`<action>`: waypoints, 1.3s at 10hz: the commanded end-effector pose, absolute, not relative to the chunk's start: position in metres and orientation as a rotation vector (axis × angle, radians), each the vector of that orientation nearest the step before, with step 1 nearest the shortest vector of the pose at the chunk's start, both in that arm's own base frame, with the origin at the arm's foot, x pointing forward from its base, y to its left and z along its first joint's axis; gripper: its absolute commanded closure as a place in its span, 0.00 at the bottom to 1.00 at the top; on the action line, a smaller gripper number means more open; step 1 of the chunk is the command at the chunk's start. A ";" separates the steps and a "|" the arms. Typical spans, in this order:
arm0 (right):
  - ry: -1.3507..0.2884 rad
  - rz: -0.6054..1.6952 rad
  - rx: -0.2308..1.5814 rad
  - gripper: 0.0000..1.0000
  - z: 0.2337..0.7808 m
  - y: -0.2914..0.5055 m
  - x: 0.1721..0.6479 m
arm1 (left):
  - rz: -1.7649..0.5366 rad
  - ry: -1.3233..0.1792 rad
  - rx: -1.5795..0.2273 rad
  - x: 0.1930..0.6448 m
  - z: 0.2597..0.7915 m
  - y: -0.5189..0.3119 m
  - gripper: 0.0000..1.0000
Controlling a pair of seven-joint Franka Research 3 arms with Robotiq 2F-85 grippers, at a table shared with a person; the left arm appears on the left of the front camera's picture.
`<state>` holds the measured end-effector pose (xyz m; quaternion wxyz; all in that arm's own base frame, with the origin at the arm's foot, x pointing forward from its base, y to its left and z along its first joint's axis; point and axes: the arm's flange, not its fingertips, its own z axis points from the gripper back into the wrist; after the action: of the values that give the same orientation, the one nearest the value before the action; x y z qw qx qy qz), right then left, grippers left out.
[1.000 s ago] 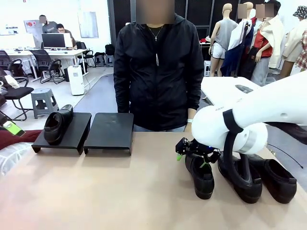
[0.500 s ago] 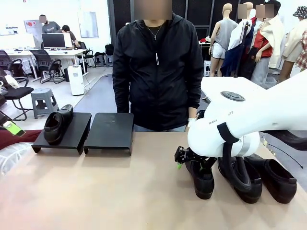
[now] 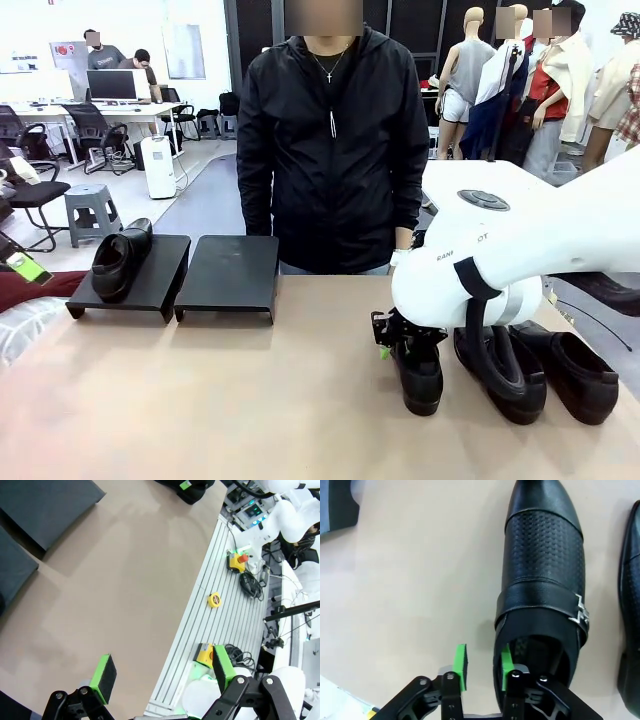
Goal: Organize the shoes by placing them on the stand.
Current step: Pick up one Shoe and place it in the middle of the table.
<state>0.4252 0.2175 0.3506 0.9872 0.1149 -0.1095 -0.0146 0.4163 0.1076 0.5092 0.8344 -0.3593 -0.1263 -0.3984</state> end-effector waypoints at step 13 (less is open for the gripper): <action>-0.257 -0.084 0.250 1.00 0.505 0.149 0.365 | -0.841 -0.253 -0.761 0.414 0.512 0.109 0.00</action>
<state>0.3313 0.1382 0.5192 0.9863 0.1192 -0.1098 -0.0316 0.4164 0.1079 0.5093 0.8345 -0.3592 -0.1263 -0.3982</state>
